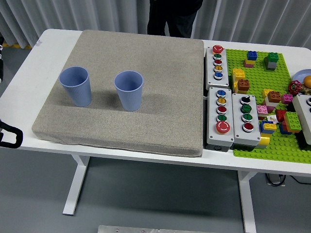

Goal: Pick cup pour cup place

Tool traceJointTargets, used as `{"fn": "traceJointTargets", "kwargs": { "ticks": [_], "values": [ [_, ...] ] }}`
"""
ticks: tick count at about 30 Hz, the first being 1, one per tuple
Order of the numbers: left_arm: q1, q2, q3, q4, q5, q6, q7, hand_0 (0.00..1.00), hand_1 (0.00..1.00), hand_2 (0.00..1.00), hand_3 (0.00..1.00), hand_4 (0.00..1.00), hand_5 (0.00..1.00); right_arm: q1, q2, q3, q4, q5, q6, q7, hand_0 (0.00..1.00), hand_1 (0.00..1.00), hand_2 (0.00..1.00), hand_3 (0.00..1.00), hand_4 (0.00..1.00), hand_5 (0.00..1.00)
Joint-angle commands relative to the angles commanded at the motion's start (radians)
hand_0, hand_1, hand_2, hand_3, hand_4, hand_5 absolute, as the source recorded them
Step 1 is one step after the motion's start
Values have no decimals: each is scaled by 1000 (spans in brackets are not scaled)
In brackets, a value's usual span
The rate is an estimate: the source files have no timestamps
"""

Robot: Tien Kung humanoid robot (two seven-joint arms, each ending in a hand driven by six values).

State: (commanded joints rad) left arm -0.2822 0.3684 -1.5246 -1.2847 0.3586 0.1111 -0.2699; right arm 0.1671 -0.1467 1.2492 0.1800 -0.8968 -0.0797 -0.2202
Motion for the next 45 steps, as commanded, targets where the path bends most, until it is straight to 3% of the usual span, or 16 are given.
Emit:
{"fn": "traceJointTargets", "kwargs": {
  "ticks": [3,4,6,9,10,15,16,21,22,27,28,33,34,45],
  "values": [
    [0,-1,1,-2,35,11,4,983,931,997,992,775,998,1,0,0,0,1,0,0,720,682,675,635,140,426],
    [1,-2,2,-3,61,21,8,983,933,997,992,831,998,1,0,0,0,2,0,1,720,682,674,636,140,427],
    [3,-5,6,-4,125,35,14,983,933,997,992,831,998,1,0,0,0,1,0,0,720,682,674,636,140,427],
    [9,-11,15,1,170,24,8,983,933,997,992,831,998,1,0,1,0,0,0,0,720,682,674,636,140,427],
    [13,-12,17,3,178,13,6,998,972,998,998,988,690,1,0,1,0,0,0,0,720,682,674,635,141,428],
    [52,-19,18,3,219,-37,-1,998,972,998,998,988,690,-1,0,2,0,0,0,0,720,682,674,635,141,428],
    [62,-20,19,4,220,-49,-1,998,998,998,998,865,262,-1,0,2,0,0,0,0,720,682,674,635,141,429],
    [114,-28,14,14,256,-146,3,998,998,998,998,865,262,1,-1,7,0,-11,3,-2,720,682,674,635,141,429],
    [125,-29,10,18,264,-164,5,998,998,998,998,590,2,0,-1,7,0,-14,3,-3,719,682,674,636,141,428],
    [167,-27,-4,20,324,-200,23,998,998,998,998,590,2,-4,-1,10,0,-24,6,-4,719,682,674,636,141,428],
    [171,-26,-4,19,331,-202,25,998,998,998,998,520,2,-4,-1,10,0,-25,6,-5,719,682,674,636,141,429],
    [203,-22,2,10,378,-205,37,998,998,998,998,520,2,-8,-1,13,0,-33,8,-6,719,682,674,636,141,429],
    [209,-22,4,6,385,-207,39,998,998,998,998,754,6,-9,-1,14,0,-35,8,-7,719,682,674,636,141,429],
    [229,-17,41,-18,457,-205,62,998,998,998,998,785,33,-1,-1,12,0,-26,7,-5,719,682,674,635,141,427]
  ]
}}
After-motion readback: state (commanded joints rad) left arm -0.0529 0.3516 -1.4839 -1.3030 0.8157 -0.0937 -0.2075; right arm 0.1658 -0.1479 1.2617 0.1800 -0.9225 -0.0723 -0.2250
